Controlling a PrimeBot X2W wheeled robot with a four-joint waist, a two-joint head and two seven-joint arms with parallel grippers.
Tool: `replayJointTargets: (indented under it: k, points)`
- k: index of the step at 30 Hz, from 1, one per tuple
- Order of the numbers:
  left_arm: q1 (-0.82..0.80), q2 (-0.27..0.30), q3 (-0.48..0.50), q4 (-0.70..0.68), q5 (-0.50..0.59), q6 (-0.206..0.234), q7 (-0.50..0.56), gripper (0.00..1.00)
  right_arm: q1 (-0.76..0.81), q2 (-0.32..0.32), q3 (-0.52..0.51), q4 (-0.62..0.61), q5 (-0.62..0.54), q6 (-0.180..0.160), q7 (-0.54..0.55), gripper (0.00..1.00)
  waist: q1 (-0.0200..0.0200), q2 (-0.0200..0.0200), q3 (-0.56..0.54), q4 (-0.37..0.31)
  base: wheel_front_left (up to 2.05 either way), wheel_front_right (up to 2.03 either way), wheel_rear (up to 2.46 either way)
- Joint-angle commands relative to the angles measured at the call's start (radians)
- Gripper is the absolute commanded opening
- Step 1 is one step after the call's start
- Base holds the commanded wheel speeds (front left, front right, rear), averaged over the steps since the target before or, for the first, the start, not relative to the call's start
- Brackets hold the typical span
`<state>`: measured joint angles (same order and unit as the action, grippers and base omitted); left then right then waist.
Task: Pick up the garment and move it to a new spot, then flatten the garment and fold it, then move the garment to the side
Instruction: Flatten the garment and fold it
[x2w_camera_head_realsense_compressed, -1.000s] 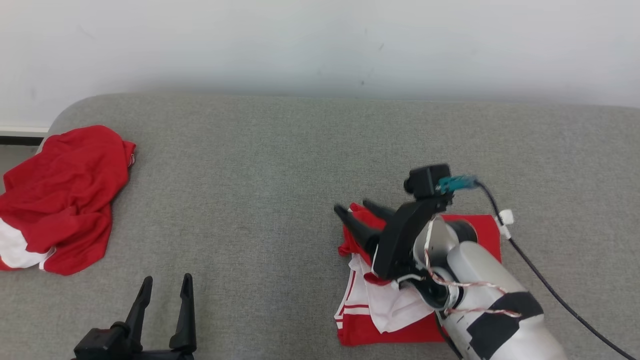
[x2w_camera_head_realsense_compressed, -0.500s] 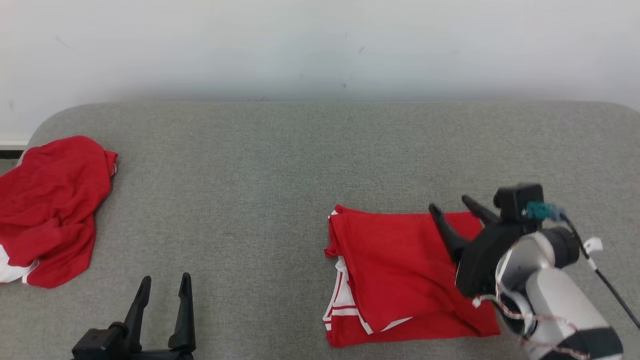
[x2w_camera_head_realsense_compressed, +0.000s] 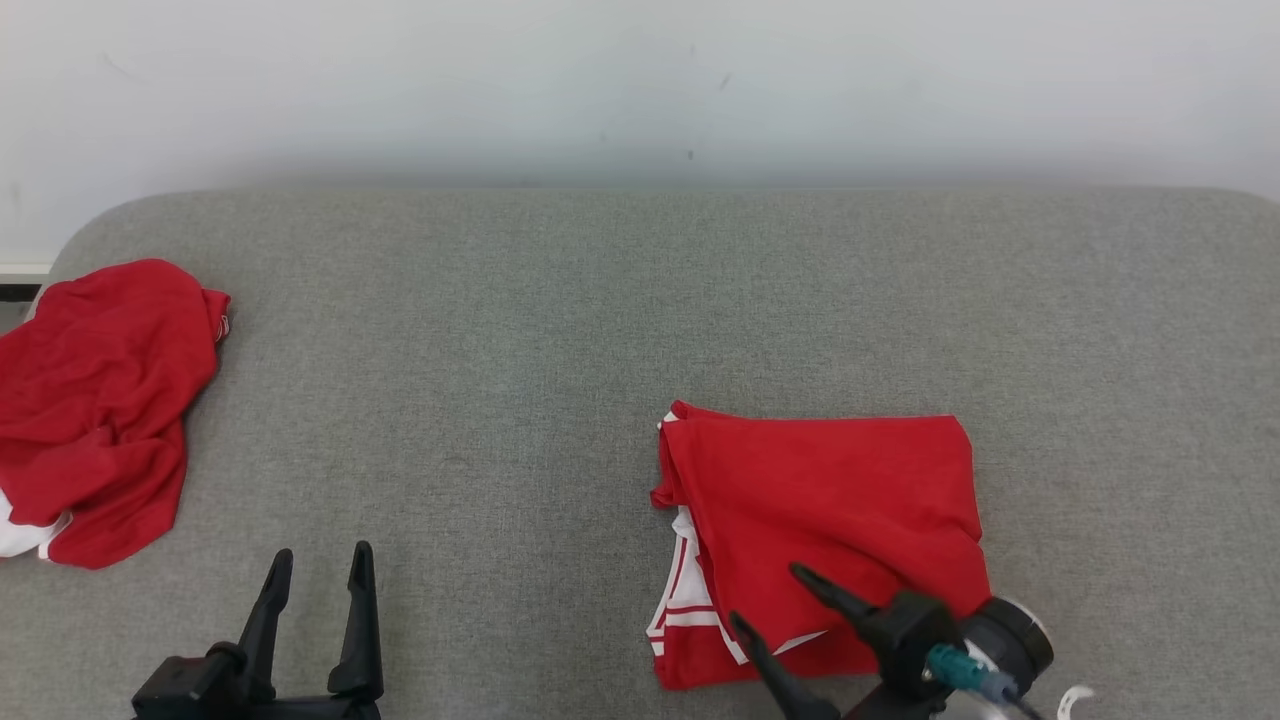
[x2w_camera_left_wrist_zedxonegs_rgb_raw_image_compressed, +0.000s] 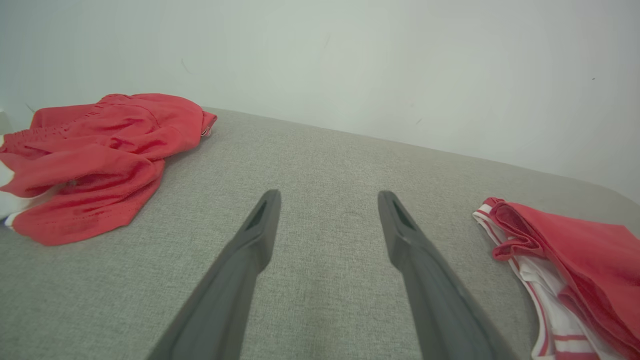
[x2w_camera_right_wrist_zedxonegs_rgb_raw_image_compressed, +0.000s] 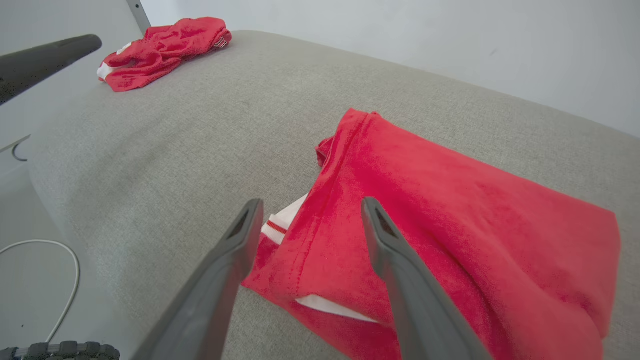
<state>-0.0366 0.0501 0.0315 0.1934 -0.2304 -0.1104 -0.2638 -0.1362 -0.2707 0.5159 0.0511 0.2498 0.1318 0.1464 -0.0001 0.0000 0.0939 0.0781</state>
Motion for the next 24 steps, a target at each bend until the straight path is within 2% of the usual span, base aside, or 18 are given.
replayJointTargets:
  k: [1, 13, 20, 21, 22, 23, 24]
  points:
    - [-0.004, 0.001, 0.003, -0.004, -0.004, -0.001, -0.001, 1.00, 0.018, -0.004, 0.008, -0.004, -0.016, -0.002, -0.003, 1.00, 0.0001, 0.0000, 0.003, 0.000, 0.00, 0.00, 0.00]
    - [-0.020, 0.000, 0.001, 0.003, -0.007, 0.000, -0.001, 1.00, 0.007, -0.032, 0.049, 0.066, -0.219, -0.002, -0.007, 1.00, 0.0001, 0.0000, 0.020, 0.010, 0.00, 0.00, 0.00]
    - [-0.025, 0.001, -0.004, 0.008, -0.013, 0.002, -0.001, 1.00, -0.025, -0.026, 0.060, 0.112, -0.260, -0.002, -0.012, 1.00, 0.0001, 0.0000, 0.024, 0.014, 0.00, 0.00, 0.00]
    - [-0.026, 0.001, -0.006, 0.008, -0.014, 0.004, -0.001, 1.00, -0.027, -0.025, 0.061, 0.118, -0.257, -0.002, -0.009, 0.53, 0.0001, 0.0000, 0.024, 0.015, 0.00, 0.00, 0.00]
    - [-0.027, 0.001, -0.009, 0.009, -0.015, 0.004, -0.001, 1.00, -0.028, -0.023, 0.062, 0.122, -0.252, -0.002, -0.009, 0.33, 0.0001, 0.0000, 0.023, 0.016, 0.00, 0.00, 0.00]
    - [-0.027, 0.001, -0.010, 0.010, -0.015, 0.005, -0.001, 1.00, -0.028, -0.022, 0.065, 0.127, -0.248, -0.002, -0.008, 0.00, 0.0001, 0.0000, 0.023, 0.018, 0.00, 0.00, 0.00]
    - [-0.026, 0.001, -0.012, 0.011, -0.017, 0.007, -0.001, 1.00, -0.029, -0.020, 0.067, 0.131, -0.243, -0.002, -0.009, 0.00, 0.0001, 0.0000, 0.022, 0.019, 0.00, 0.00, 0.00]
